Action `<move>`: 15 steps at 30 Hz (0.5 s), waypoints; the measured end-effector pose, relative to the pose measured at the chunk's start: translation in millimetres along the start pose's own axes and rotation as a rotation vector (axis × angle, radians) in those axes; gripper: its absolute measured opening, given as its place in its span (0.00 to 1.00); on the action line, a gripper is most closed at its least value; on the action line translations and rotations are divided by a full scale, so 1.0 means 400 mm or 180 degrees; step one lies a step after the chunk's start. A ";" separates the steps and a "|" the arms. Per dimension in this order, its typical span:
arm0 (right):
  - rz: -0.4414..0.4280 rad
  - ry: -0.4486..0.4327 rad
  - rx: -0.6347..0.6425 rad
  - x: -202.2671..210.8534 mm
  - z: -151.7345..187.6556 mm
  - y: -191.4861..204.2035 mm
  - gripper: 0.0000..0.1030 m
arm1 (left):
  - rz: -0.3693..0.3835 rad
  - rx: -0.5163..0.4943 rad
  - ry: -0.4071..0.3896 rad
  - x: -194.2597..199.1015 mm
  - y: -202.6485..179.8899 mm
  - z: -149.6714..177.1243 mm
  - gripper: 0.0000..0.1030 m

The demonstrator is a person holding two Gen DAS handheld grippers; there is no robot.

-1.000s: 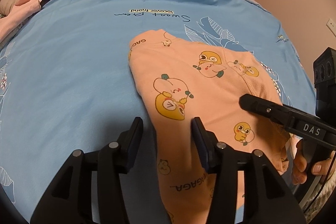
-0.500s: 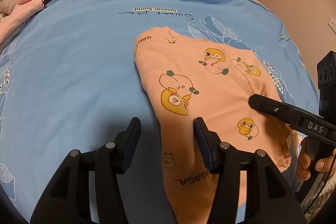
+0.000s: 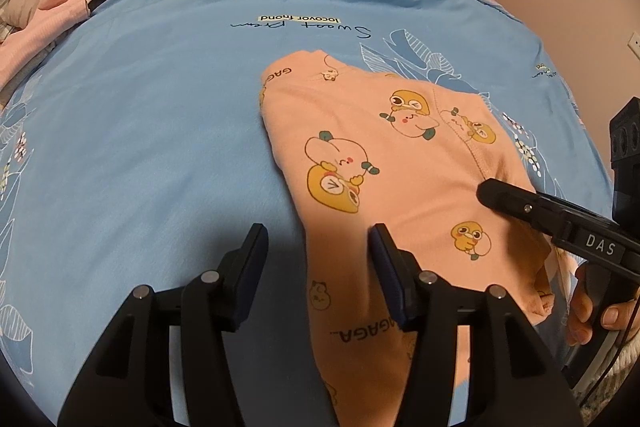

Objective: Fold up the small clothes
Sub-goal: 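Open both grippers and release the folded peach shirt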

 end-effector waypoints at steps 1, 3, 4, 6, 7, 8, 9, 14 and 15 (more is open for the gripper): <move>0.0006 -0.0002 0.0002 0.001 0.001 0.001 0.42 | -0.0011 -0.0003 0.0000 0.003 0.000 0.002 0.52; 0.0020 -0.0003 -0.0001 0.005 0.003 0.000 0.42 | -0.0027 -0.0011 0.0001 0.007 0.000 0.004 0.52; 0.0024 -0.0003 -0.0004 0.007 0.005 0.000 0.42 | -0.0035 -0.0015 0.0001 0.009 0.000 0.005 0.52; 0.0053 0.0019 0.0009 0.006 0.008 -0.001 0.42 | -0.0059 -0.0024 0.0006 0.010 0.001 0.009 0.52; 0.0068 0.0036 0.0012 0.005 0.011 -0.002 0.42 | -0.0067 -0.0022 0.0011 0.009 0.001 0.011 0.52; 0.0084 0.0056 0.0011 0.004 0.012 -0.001 0.42 | -0.0077 -0.0015 0.0020 0.009 0.002 0.013 0.52; 0.0101 0.0077 0.0014 0.003 0.014 0.001 0.42 | -0.0083 -0.0010 0.0024 0.010 0.003 0.015 0.52; 0.0168 0.0098 0.0073 0.017 0.024 0.009 0.42 | -0.0140 -0.0027 0.0009 0.029 0.004 0.024 0.52; 0.0171 0.0094 0.0067 0.024 0.027 0.010 0.42 | -0.0160 -0.0028 0.0002 0.036 0.005 0.026 0.52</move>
Point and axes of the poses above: each gripper's, at about its wrist camera, not at the fingertips, and x roughly against the way its jaws point, y to its left, z to its underside, the point moved 8 cm from there along -x, roughly the way its jaws point, and after that the axes turned 10 degrees about -z, right-handed, at the moved point
